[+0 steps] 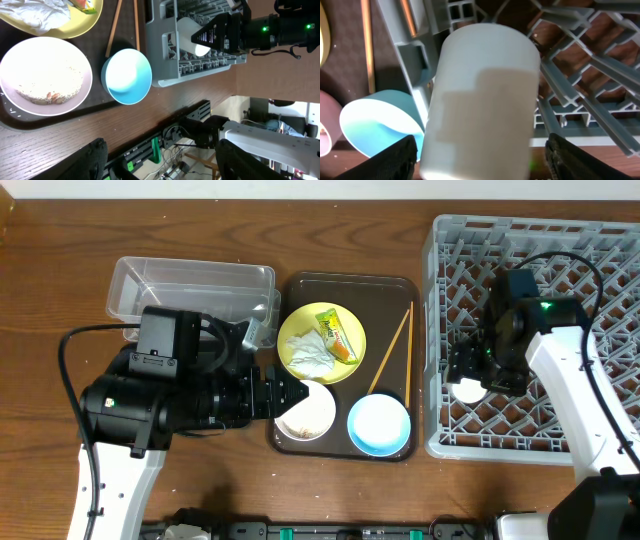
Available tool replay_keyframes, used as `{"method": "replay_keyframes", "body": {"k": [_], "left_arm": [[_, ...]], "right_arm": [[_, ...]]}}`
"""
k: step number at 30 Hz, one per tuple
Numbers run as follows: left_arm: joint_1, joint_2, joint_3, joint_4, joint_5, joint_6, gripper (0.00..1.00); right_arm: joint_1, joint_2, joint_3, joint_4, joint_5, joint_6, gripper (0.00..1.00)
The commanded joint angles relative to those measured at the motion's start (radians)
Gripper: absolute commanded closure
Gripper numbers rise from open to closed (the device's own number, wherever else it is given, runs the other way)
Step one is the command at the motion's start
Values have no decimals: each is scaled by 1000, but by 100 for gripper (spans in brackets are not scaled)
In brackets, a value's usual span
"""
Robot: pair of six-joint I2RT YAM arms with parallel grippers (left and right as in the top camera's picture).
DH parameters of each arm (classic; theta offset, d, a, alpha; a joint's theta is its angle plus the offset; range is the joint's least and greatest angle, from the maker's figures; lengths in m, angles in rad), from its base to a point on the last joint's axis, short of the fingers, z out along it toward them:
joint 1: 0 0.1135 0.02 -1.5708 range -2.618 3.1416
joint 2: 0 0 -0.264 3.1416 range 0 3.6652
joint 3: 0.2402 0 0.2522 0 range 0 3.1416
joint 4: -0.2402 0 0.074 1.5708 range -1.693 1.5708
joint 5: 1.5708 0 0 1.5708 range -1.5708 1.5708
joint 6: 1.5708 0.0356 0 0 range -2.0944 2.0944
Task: Sort waste into correct bins and load items into the dishwasher rack
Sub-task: 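Carry the white cup with the right gripper into the dish rack, then grasp the pink bowl of rice with the left gripper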
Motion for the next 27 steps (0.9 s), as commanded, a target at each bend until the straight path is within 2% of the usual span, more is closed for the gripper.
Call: {"method": "replay_keyframes", "body": {"k": [1,5,11,16,23,27], "left_arm": [[-1,-5,2,-3,-22,24,28],[-19,-5,2,-5,-128,24,28],[-117,8,0,-6,-303,-6,28],[-243,48,-18,21,-488,-70,35],[-512,234,-104,199,-737,-195,41],[-591,397,-104,271,-848,-249,47]], "right_arm": [[10,-29,40,-3,6,6,18],[10,-115,90,-3,-34,6,19],[10,-296,127,26,-99,6,19],[10,-415,126,21,-99,6,21],[10,-468,126,9,-99,43,19],[10,-460,126,-23,-99,43,19]]}}
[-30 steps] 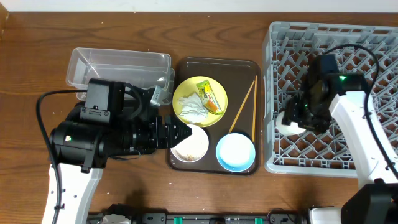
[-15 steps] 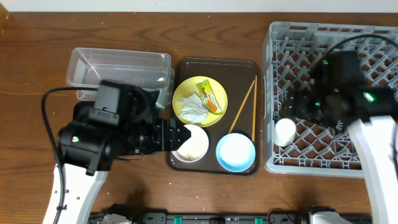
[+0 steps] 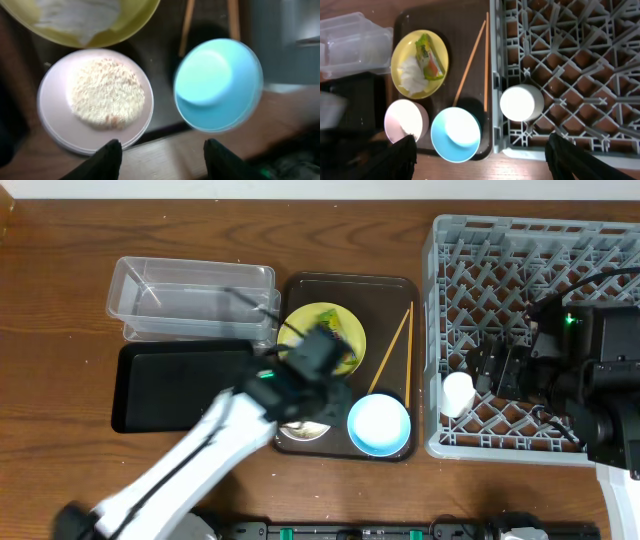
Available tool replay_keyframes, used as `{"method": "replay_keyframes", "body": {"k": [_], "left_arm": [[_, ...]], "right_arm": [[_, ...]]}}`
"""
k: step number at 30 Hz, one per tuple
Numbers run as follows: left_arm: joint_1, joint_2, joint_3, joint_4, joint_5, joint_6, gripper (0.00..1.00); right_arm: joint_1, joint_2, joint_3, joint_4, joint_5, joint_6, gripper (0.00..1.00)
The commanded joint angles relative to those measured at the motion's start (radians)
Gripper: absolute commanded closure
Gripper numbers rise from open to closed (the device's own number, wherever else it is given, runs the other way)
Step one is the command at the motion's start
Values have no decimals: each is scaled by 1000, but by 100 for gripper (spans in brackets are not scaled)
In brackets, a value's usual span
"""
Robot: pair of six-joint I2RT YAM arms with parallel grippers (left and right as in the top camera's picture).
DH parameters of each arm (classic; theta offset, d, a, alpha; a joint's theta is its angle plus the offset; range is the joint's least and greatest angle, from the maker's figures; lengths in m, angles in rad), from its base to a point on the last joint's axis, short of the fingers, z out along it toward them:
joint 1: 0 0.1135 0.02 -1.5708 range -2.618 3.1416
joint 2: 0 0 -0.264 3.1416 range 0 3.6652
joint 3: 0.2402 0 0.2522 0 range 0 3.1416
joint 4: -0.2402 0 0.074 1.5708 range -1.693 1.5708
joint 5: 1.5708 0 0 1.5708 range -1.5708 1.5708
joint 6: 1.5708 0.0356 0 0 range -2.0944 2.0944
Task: Sort waste into correct bins and load items into the dishwasher rack
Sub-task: 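Grasp the pink bowl of rice with the left gripper, then tip the pink bowl over the black tray to dump the rice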
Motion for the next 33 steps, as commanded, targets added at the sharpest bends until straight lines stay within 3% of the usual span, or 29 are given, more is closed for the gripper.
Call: {"method": "replay_keyframes", "body": {"k": [1,11,20,26,33], "left_arm": [[-42,117,-11,31,-176,-95,48],[-40,341,-11,145,-172,-171,58],[-40,393,-11,144,-148,-201,94],[-40,332,15,101,-119,-201,94],[55,48,64,4,-50,-193,94]], "right_arm": [[8,5,8,-26,-12,14,18],[8,7,7,-88,-11,-5,16],[8,6,7,-97,-3,-13,16],[8,6,7,-97,7,-13,16],[8,6,7,-97,11,-12,15]]}}
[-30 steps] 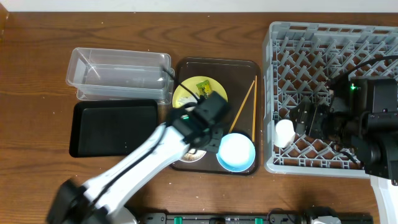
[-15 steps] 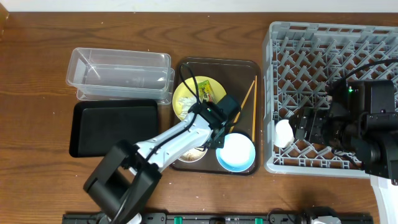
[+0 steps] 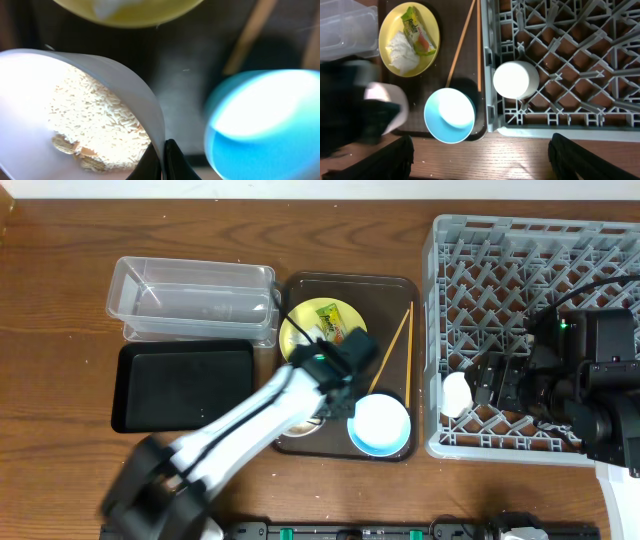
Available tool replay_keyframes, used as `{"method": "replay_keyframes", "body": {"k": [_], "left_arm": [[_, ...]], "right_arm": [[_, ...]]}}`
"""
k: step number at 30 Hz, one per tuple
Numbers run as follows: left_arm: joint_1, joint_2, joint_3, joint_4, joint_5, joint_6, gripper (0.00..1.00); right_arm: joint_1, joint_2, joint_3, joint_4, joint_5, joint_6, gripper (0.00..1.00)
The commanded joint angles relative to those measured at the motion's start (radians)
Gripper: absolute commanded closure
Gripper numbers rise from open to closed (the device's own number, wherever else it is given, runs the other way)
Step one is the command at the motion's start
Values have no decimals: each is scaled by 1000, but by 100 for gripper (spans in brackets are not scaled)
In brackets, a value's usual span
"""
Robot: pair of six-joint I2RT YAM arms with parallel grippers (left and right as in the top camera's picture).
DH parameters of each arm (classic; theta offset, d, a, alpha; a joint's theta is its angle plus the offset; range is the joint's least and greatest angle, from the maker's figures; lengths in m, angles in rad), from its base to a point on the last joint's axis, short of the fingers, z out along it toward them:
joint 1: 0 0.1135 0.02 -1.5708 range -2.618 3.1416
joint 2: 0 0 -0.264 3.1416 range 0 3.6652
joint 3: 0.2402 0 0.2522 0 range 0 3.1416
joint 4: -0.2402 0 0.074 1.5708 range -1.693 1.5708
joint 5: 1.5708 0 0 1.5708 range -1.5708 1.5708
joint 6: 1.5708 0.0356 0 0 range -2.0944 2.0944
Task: Sort waste into correct bins and load items into the dishwasher rack
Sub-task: 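Tip the pink bowl over the black tray to dump the rice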
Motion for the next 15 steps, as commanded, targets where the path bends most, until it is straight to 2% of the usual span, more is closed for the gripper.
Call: {"method": "replay_keyframes", "body": {"k": [1,4,7,12,15], "left_arm": [[103,-163,48,-28,61,8,94],[271,-261,46,-43,198,93,94],[479,-299,41,-62,401,193,94],[830,-264,-29,-70,830,409,94],[979,-211,-83,-69,1031,537,94]], "right_arm": [[8,2,7,-1,6,-12,14],[8,2,7,1,6,-12,14],[8,2,7,3,6,-11,14],[8,2,7,3,6,-11,14],[8,2,7,2,6,-11,14]]}}
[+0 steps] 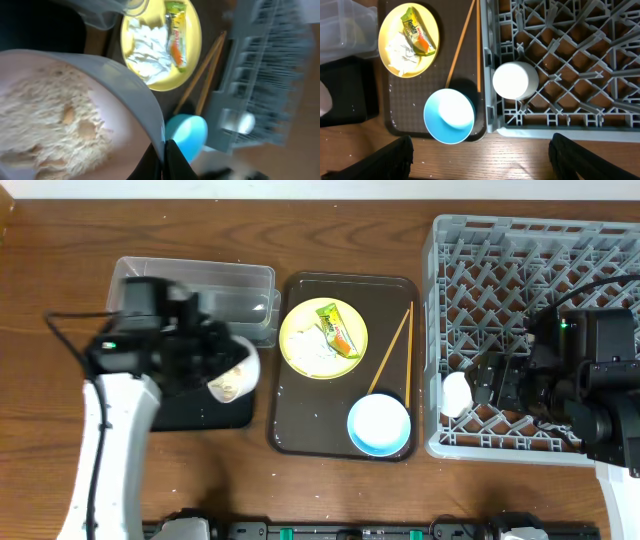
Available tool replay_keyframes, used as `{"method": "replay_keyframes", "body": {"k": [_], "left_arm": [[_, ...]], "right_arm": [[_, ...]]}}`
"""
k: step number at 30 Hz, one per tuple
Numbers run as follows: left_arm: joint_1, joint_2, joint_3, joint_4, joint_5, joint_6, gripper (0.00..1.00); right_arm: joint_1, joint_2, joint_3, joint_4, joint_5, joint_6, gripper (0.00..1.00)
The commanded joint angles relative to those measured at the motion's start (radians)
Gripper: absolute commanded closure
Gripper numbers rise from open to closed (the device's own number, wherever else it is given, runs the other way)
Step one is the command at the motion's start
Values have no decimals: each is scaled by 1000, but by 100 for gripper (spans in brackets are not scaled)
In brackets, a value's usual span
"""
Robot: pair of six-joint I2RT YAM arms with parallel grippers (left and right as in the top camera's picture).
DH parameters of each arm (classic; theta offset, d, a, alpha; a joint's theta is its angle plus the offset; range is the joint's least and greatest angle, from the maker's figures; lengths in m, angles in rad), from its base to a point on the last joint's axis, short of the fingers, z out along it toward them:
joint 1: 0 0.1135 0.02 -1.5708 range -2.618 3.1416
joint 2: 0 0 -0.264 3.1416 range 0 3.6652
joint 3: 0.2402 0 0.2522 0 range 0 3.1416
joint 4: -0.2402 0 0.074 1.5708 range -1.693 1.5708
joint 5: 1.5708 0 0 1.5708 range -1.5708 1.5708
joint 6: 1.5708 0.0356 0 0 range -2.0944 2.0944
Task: Sort waste into correct bins and load items into the dishwasher rack
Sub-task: 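Tip the pink bowl over the black tray to dump the rice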
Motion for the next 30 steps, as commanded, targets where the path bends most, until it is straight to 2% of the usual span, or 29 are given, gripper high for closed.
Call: {"method": "replay_keyframes", "body": {"k": [1,6,10,18,21,23,24,25,27,28,30], "left_arm": [[165,74,-72,-5,428,258,94],[343,206,-114,-5,692,420,94],[423,303,-114,2,837,467,94],[468,356,-114,-6,836,478,94],[468,360,-114,2,792,526,94],[467,366,-115,-66,836,527,94],[466,364,-115,-64,829,578,94],[467,365,-115,-44,769,591,94],[471,380,-115,-16,648,496,94],[470,386,-119,-49,689,494,94],[463,383,-129,-148,835,642,94]], "right_arm": [[8,2,7,0,3,-11,14],[8,2,7,1,3,-7,14],[8,2,7,0,3,-7,14],[8,2,7,2,3,-7,15],[8,2,7,2,3,-7,14],[8,2,7,1,3,-4,14],[8,2,7,0,3,-3,14],[8,2,7,1,3,-3,14],[8,2,7,6,3,-3,14],[8,2,7,6,3,0,14],[8,2,7,5,3,0,14]]}}
